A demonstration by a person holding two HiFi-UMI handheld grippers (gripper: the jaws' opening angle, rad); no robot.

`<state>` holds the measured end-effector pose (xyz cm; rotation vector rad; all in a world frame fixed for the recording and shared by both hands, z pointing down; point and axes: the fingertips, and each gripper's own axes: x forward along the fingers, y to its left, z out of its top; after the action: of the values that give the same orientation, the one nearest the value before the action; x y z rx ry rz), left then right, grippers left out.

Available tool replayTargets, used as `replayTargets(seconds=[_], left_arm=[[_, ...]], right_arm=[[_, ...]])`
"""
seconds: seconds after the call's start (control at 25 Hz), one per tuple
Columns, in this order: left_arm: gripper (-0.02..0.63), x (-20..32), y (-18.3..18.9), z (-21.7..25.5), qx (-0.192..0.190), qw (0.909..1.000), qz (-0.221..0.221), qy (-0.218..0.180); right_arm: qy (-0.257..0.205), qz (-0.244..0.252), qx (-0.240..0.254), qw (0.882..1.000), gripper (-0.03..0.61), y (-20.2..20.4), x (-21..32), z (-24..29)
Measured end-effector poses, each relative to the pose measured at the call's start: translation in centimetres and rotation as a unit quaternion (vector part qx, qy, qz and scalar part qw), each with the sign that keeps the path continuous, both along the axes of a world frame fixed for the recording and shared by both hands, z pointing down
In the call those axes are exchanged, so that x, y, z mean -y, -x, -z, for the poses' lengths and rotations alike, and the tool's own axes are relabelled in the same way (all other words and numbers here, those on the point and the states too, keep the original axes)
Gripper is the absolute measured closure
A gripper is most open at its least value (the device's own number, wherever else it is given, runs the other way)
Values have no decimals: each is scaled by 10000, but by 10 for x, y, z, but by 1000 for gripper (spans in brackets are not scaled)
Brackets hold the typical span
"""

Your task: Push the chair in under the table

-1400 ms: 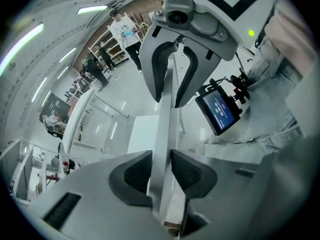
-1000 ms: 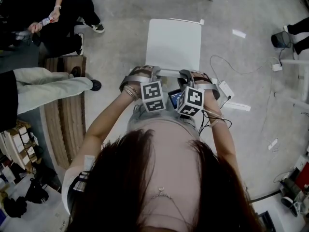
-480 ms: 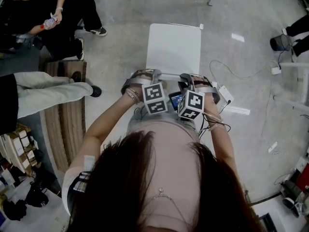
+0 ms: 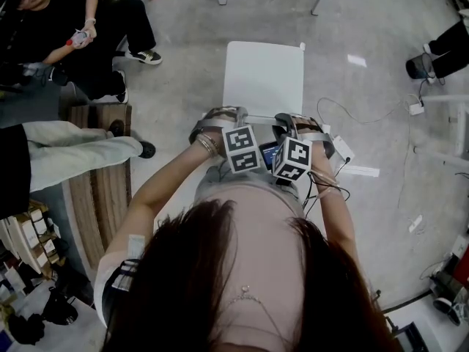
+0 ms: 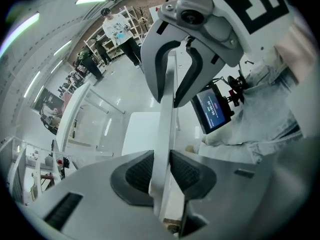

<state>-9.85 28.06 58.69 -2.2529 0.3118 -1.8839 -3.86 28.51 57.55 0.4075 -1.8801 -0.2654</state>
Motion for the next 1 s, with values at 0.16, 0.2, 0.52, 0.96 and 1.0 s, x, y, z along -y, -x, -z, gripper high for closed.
replayTargets(seconds=[0.16, 0.2, 0.52, 0.96, 1.0], left_arm=[[509, 11, 2, 0, -5, 10000, -24, -11], [509, 13, 3, 0, -15, 10000, -32, -14], [508, 41, 2, 0, -89, 9999, -33, -44], [500, 77, -10, 0, -78, 9998, 126, -121], [500, 81, -11, 0, -70, 9998, 155, -124]], right_arm=[[42, -84, -17, 10000, 462, 2, 10, 0], [56, -105, -24, 9999, 462, 2, 12, 0], [89, -188, -22, 9998, 462, 3, 37, -2], [17, -131, 82, 9999, 462, -10, 73, 0], [11, -127, 89, 9999, 462, -11, 77, -1]])
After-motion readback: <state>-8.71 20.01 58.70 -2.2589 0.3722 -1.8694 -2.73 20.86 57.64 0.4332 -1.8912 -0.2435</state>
